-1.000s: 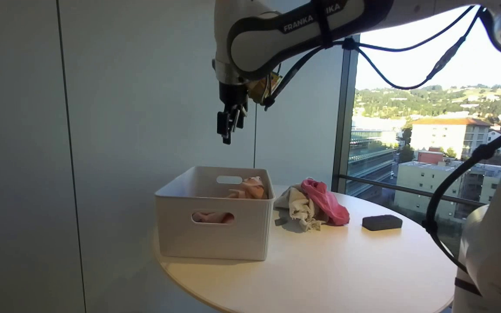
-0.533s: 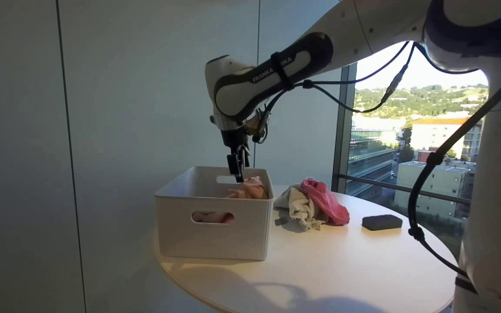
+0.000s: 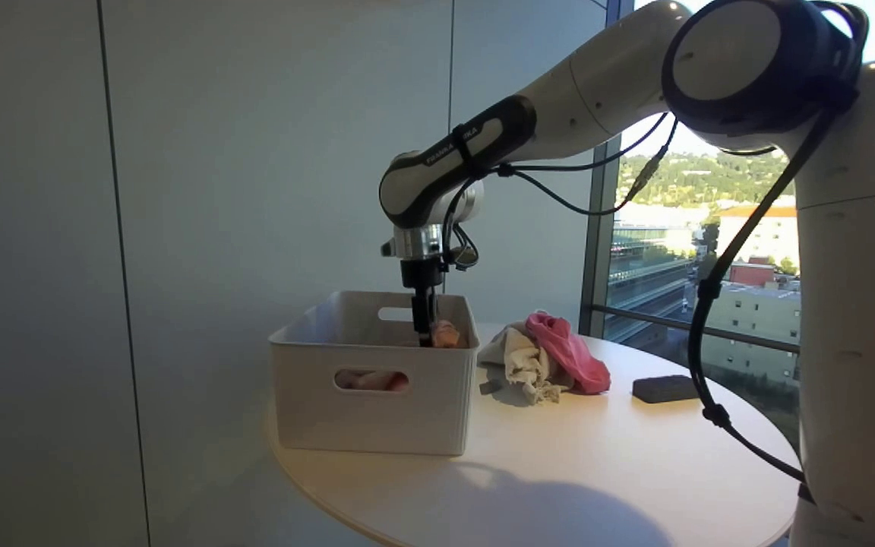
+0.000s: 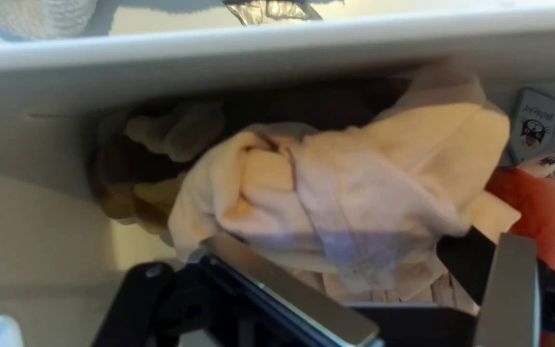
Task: Remove the clothes and moose toy from the white basket
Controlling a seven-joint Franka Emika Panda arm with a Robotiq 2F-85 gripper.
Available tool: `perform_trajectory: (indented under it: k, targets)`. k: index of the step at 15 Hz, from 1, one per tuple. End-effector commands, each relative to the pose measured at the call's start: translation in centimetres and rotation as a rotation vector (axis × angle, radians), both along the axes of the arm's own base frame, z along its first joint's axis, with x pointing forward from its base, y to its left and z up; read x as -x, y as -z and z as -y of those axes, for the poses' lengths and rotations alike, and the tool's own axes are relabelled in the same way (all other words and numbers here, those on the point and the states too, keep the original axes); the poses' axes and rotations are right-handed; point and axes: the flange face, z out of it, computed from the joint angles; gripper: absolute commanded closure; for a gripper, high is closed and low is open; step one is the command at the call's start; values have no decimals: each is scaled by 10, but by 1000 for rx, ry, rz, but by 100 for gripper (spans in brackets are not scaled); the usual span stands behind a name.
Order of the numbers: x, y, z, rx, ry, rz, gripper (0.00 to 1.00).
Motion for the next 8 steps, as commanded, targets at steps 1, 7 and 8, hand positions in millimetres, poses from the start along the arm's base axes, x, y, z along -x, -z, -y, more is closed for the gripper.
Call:
perform_trajectory:
  k: [1,7,8]
  targets:
    - [-20,9,9,-78,-21,-66,26]
    - [-29,-4,7,-63,1,-28,58]
    - [-28,-14,4,-64,3,-5,64]
